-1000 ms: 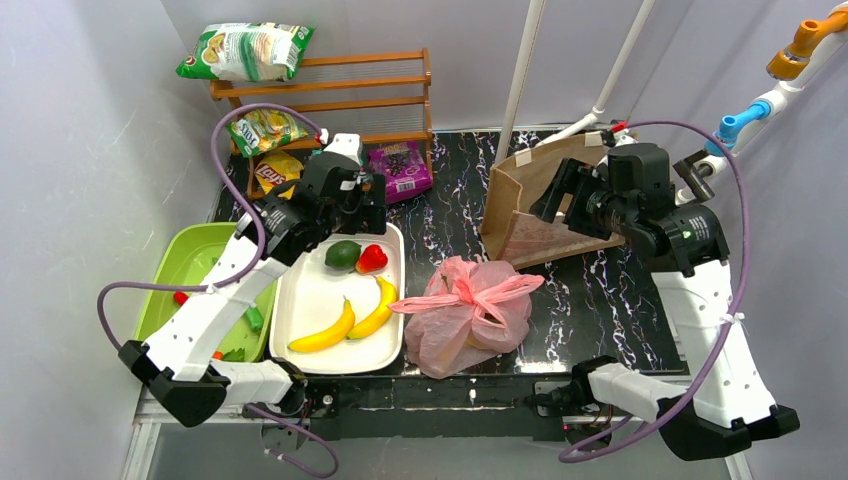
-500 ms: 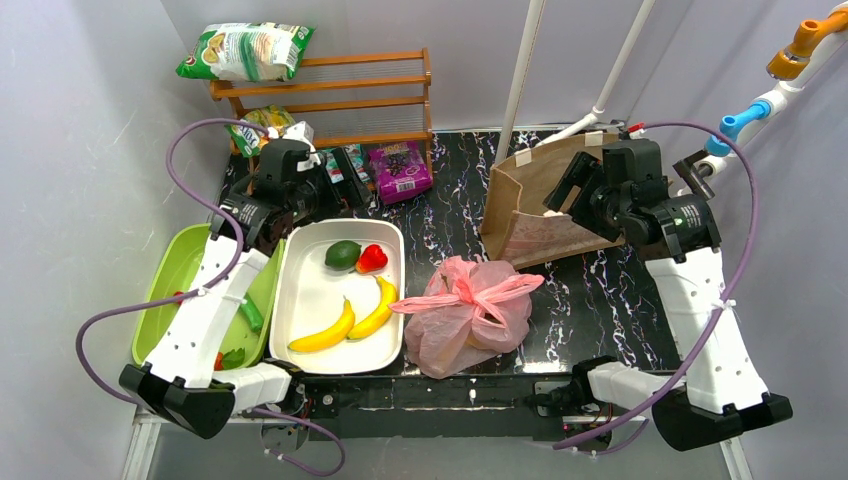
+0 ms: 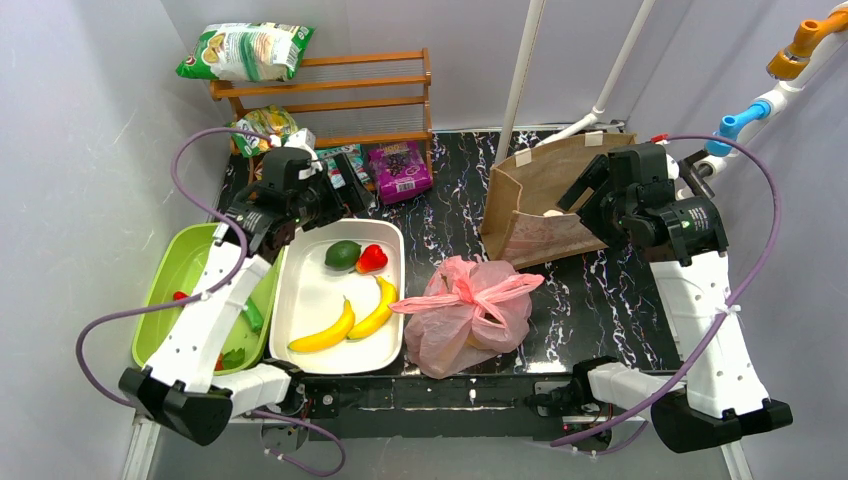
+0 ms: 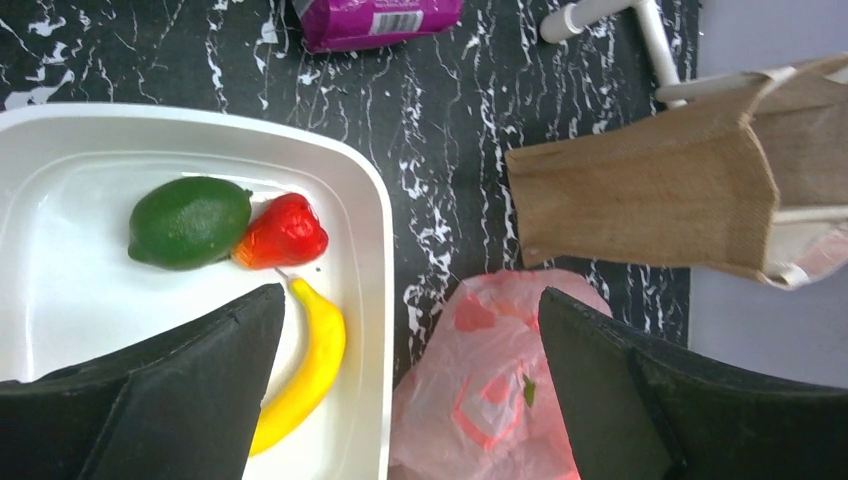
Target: Place the food into the grocery bag and tie it
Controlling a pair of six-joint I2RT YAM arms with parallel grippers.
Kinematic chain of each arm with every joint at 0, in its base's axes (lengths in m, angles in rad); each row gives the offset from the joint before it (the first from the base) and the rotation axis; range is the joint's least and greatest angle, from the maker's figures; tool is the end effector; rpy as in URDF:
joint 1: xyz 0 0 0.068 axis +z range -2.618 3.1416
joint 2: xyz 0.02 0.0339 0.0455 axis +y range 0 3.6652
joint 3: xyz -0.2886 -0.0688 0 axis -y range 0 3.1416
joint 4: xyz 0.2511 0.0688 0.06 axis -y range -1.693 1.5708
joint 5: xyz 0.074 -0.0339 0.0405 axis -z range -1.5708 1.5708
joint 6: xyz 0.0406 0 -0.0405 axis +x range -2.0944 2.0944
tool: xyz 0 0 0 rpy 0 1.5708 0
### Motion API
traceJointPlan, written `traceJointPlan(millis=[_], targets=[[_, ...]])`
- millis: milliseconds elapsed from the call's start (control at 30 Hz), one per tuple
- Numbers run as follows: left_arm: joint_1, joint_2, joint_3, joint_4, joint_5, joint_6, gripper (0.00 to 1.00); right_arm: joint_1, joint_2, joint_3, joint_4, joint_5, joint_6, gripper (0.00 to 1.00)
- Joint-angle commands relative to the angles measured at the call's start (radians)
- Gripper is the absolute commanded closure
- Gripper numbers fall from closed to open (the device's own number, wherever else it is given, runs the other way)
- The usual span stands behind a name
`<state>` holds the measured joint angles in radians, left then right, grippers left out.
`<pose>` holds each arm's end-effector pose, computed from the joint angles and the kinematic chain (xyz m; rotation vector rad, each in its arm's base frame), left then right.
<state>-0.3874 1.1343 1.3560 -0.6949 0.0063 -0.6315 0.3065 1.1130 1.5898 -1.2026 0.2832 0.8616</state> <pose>0.2145 -0.0878 0.4366 -0.2523 2.0904 -0.6337 0.1679 0.0412 0.4659 0.7633 2.1471 0.2933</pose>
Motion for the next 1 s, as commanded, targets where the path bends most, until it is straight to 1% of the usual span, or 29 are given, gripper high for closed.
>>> traceJointPlan(millis=[0,67,133,267,367,400,467,567,600,700,733,800,867,967], targets=[[0.005,0.079,-0.002,0.103,-0.087,0.007,0.02,-0.007,-0.007,0.047,-0.013,0.081,0.021,0.09],[0.005,0.125,-0.021,0.181,-0.111,0.005,0.02,-0.009,-0.010,0.048,-0.043,0.110,0.042,0.08],[0.005,0.188,-0.017,0.223,-0.139,-0.019,0.02,-0.011,-0.010,0.043,-0.058,0.123,0.049,0.08],[0.010,0.323,0.044,0.251,-0.154,-0.027,0.02,-0.037,0.013,0.060,-0.098,0.117,0.072,0.08],[0.020,0.416,0.079,0.296,-0.137,-0.012,0.02,-0.053,0.026,0.060,-0.082,0.106,0.061,0.08],[0.024,0.446,0.082,0.309,-0.140,-0.025,0.02,-0.059,0.033,0.065,-0.081,0.102,0.057,0.08],[0.030,0.487,0.065,0.344,-0.172,-0.103,0.02,-0.071,0.054,0.100,-0.108,0.095,0.076,0.08],[0.033,0.520,-0.031,0.594,-0.185,-0.155,0.02,-0.076,0.084,0.159,-0.129,0.057,0.076,0.07],[0.035,0.536,-0.052,0.655,-0.197,-0.177,0.02,-0.076,0.092,0.178,-0.137,0.040,0.069,0.07],[0.054,0.614,-0.044,0.736,-0.188,-0.200,0.02,-0.076,0.099,0.196,-0.146,-0.004,0.030,0.07],[0.060,0.639,-0.034,0.751,-0.189,-0.205,0.02,-0.076,0.096,0.193,-0.156,-0.005,0.032,0.07],[0.068,0.677,-0.041,0.834,-0.186,-0.213,0.02,-0.076,0.078,0.167,-0.163,-0.004,0.050,0.07],[0.071,0.716,-0.049,0.917,-0.178,-0.217,0.02,-0.076,0.049,0.132,-0.141,-0.007,0.069,0.07],[0.083,0.782,-0.028,0.965,-0.137,-0.249,0.02,-0.076,0.014,0.092,-0.097,0.000,0.070,0.06]])
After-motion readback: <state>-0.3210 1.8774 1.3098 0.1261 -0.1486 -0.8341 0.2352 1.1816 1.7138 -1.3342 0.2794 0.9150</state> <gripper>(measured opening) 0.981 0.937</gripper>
